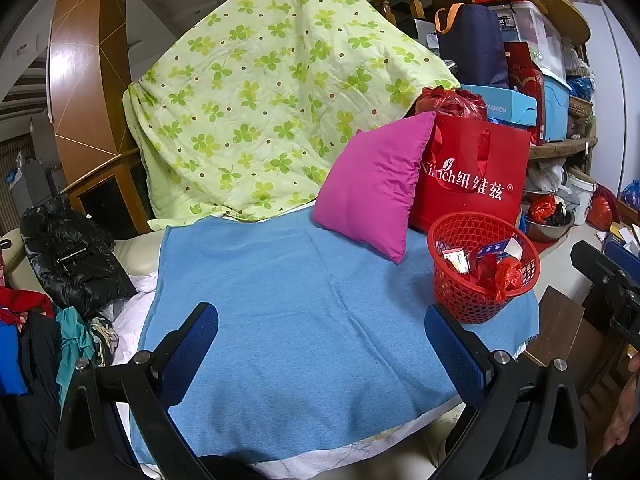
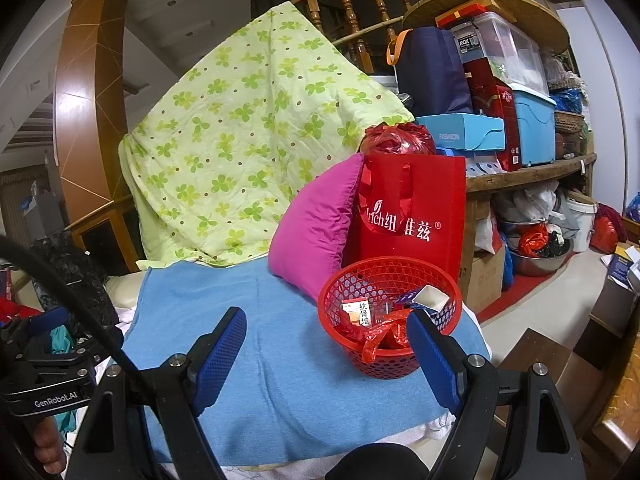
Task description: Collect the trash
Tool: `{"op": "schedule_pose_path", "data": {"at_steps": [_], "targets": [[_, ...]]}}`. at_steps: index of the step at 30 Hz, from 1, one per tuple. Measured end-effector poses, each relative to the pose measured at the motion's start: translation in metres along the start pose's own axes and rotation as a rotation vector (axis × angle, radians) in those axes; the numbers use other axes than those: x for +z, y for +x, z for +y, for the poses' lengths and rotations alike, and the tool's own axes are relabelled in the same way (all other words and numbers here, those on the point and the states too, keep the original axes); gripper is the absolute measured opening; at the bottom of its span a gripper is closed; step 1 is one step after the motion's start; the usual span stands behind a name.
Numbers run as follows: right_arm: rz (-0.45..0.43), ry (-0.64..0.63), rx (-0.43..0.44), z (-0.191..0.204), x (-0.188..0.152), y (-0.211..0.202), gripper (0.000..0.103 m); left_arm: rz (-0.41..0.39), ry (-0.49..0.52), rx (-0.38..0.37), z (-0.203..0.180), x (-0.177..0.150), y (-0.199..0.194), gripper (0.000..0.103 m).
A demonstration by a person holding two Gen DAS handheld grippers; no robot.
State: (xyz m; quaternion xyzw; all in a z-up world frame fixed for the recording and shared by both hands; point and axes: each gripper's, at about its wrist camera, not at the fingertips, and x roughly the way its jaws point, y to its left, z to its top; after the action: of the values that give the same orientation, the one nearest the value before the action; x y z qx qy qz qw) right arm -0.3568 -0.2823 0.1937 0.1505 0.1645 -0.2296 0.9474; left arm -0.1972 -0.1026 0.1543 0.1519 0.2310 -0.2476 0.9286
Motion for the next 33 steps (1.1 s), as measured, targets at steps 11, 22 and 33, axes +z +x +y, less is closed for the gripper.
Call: {"op": "schedule_pose_path", "data": {"at_steps": [11, 22, 33], "targets": [[-0.001, -0.002, 0.002, 0.0016, 0.0008, 0.0001, 0.085, -0.001, 0.005, -0.001, 0.0010, -0.0010, 0.0003, 0.103], [0.003, -0.002, 0.002, 0.0027, 0.0013, 0.0009, 0.085, 0.005, 0.011, -0.003, 0.0010, -0.0010, 0.0025, 0.103], [0.005, -0.002, 0.003, 0.0031, 0.0020, 0.0021, 0.085, 0.009, 0.013, -0.004, 0.0005, -0.0025, 0.0037, 0.103]]}}
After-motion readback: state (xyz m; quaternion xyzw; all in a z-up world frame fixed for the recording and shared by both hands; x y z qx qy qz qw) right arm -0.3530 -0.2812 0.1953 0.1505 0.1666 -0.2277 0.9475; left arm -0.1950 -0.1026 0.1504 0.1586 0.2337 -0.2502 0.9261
